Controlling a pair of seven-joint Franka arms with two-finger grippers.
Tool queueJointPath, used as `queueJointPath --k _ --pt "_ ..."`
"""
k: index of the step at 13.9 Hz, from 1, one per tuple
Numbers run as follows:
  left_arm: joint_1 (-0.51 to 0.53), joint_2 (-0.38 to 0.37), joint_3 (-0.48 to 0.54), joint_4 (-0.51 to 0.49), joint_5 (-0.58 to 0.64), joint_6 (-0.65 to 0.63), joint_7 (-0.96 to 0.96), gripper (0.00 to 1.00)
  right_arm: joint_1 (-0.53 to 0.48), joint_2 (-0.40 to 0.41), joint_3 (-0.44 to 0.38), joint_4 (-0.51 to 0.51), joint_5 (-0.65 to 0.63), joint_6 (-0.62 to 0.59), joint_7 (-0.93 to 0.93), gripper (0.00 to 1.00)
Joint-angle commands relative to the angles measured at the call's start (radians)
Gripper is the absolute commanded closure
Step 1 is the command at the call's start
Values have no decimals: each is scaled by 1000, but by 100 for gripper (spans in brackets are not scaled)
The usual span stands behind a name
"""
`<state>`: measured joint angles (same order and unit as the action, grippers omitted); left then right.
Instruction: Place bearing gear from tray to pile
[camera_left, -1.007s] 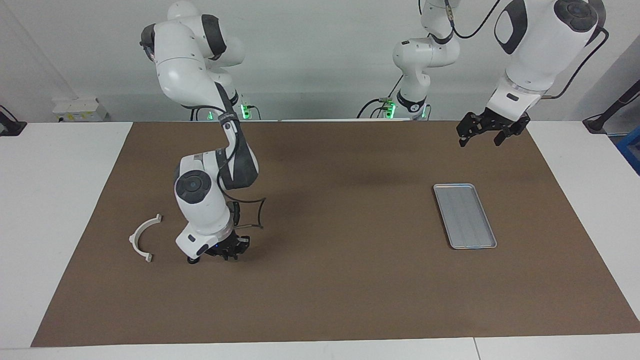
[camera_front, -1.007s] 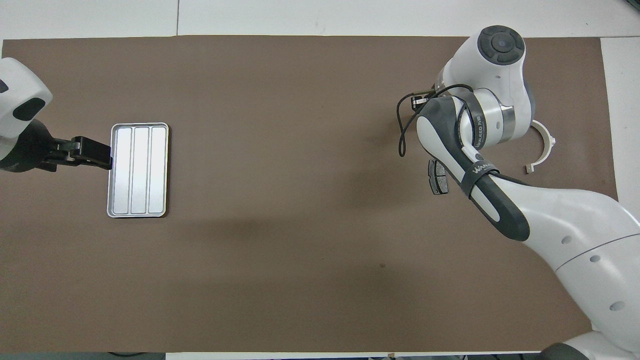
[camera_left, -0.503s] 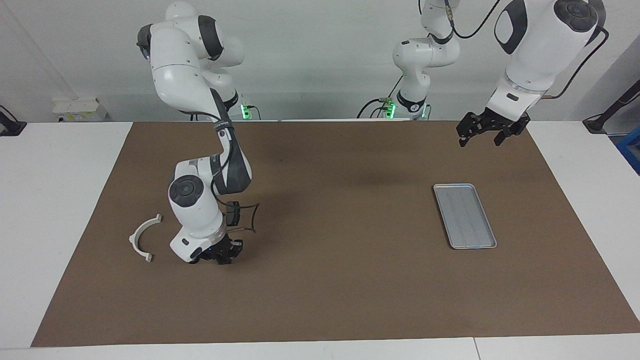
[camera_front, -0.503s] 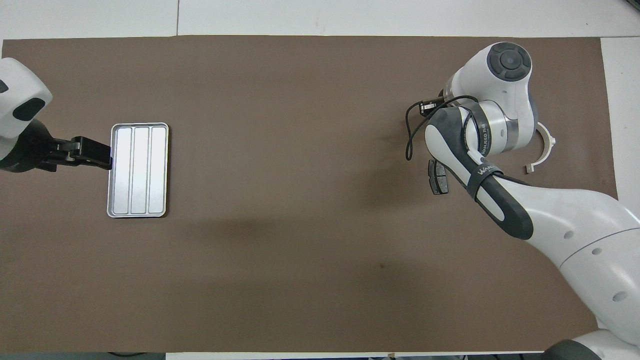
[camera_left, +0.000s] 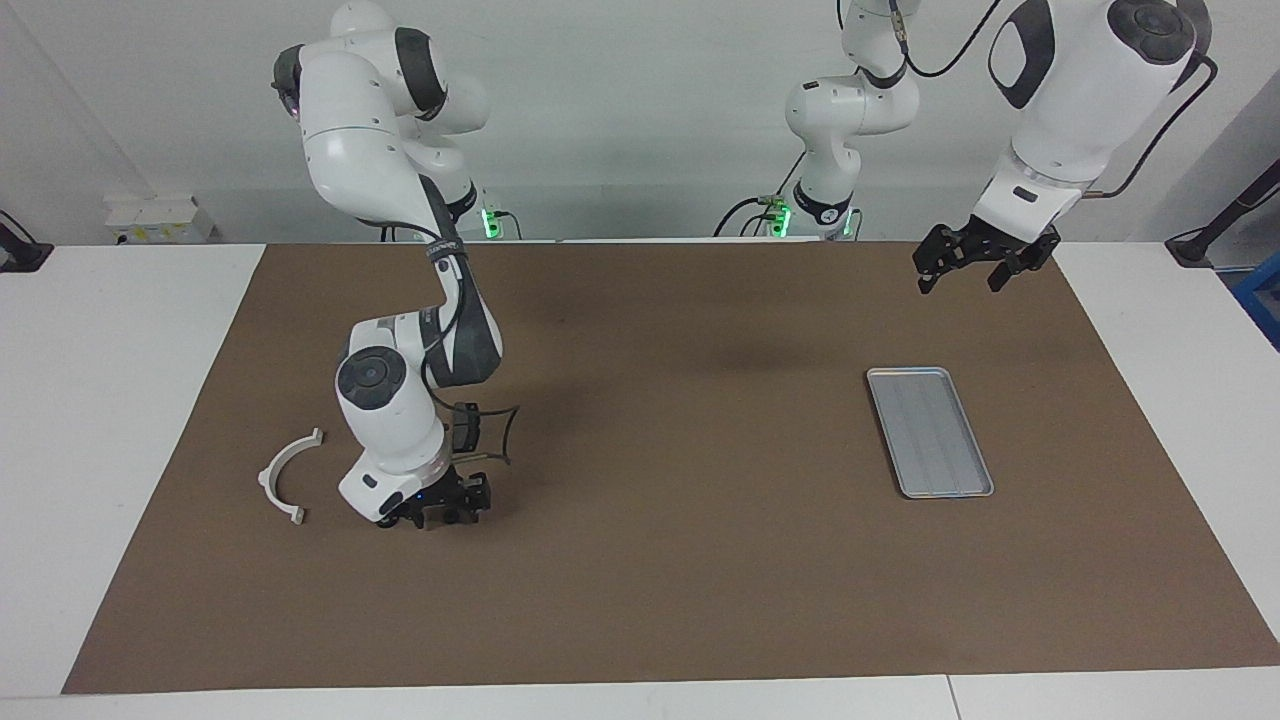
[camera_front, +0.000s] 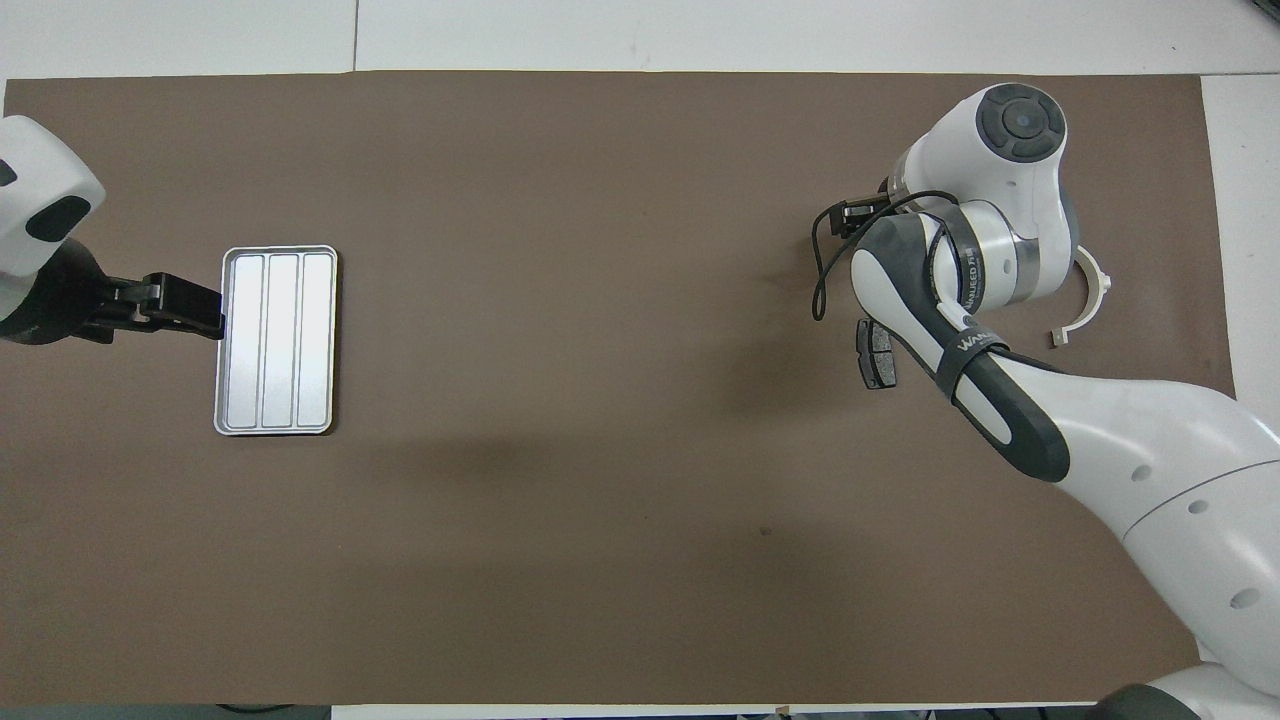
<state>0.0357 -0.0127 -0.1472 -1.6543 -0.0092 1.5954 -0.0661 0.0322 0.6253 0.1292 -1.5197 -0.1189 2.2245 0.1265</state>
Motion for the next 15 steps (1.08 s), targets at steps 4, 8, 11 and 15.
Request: queueJointPath --k 4,8,11,15 --pt "6 -15 -3 -16 18 14 0 0 -31 -88 12 -25 -15 -62 -18 0" --pt "7 -15 -3 -16 18 14 0 0 -75 -133 13 -19 -5 -120 -71 0" --pt "6 -15 -3 -16 18 14 2 0 -87 -215 12 -8 5 -225 -73 0" --pt "6 -15 -3 -16 18 14 0 0 -83 -402 7 -25 56 -400 -71 0"
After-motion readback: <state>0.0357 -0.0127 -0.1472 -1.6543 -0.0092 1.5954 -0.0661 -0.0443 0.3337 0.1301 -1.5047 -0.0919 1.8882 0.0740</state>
